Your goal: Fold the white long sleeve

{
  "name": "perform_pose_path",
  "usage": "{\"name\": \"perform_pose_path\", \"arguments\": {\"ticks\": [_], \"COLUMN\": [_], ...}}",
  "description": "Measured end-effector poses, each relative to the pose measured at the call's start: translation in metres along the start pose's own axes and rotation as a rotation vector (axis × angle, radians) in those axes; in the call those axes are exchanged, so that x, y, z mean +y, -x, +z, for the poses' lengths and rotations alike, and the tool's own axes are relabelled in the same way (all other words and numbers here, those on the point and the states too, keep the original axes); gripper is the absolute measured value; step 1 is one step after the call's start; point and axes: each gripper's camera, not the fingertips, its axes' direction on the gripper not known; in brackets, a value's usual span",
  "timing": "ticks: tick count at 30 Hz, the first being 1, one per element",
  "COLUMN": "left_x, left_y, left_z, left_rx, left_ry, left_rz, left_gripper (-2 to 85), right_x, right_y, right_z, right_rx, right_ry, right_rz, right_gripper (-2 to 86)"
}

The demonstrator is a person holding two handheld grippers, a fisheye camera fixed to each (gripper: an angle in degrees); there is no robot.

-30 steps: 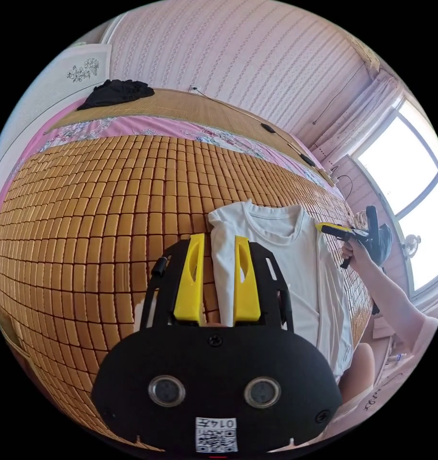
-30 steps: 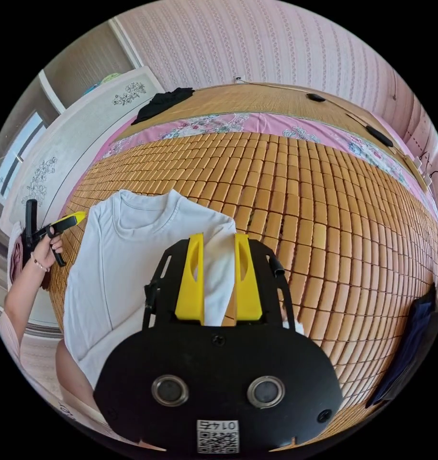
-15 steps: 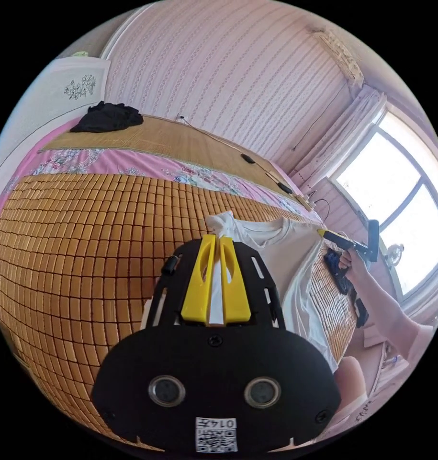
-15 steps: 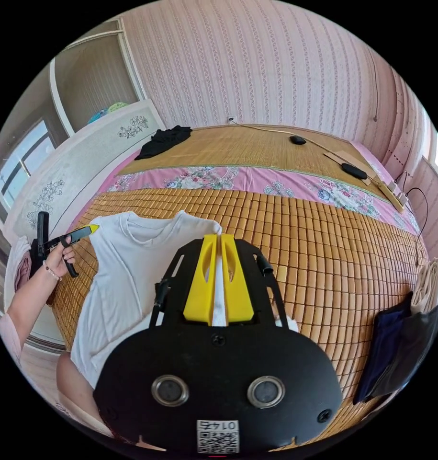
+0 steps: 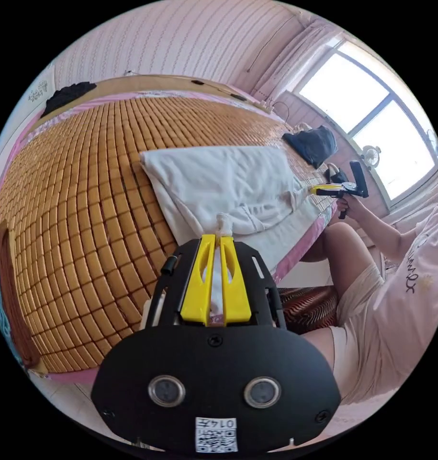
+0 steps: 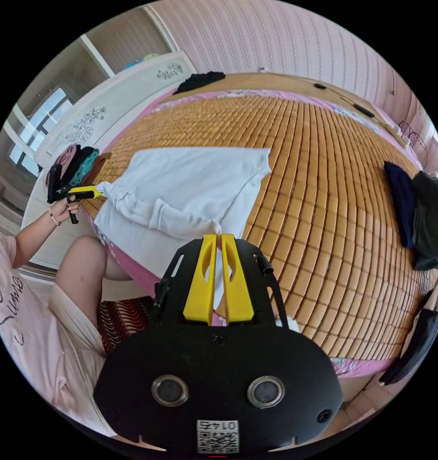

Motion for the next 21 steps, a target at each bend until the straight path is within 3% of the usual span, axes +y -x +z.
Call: {"name": "perform_pose_path", "arguments": {"ticks": [4, 11, 17, 21], "left_x": [0.024, 0.033, 0.0, -0.006], "left_y": [-0.016, -0.043, -0.083, -0.092], "left_z": [0.001, -0.033, 0.013, 0.06], "left_rx": [-0.068, -0.232, -0.109, -0.059], "left_ry": [-0.017, -0.039, -0.159, 0.017], "left_rz": [0.029, 0.076, 0.021, -0.022], "left_gripper": [-0.6, -0.7, 4.7, 4.0], "right_x": [0.019, 0.001, -0.052, -0.071], "right_y": [0.025, 0.046, 0.115, 0.141], "right_z": [-0.006, -0.042, -0.012, 0.023], "right_rx": [0.126, 0.176, 0.103, 0.176], "right_ry": [-0.017, -0.055, -0.085, 0.064], "right_rz": [-0.053, -0.062, -0.171, -0.229], "right_gripper": [-0.1, 1.4, 6.7, 3.1]}}
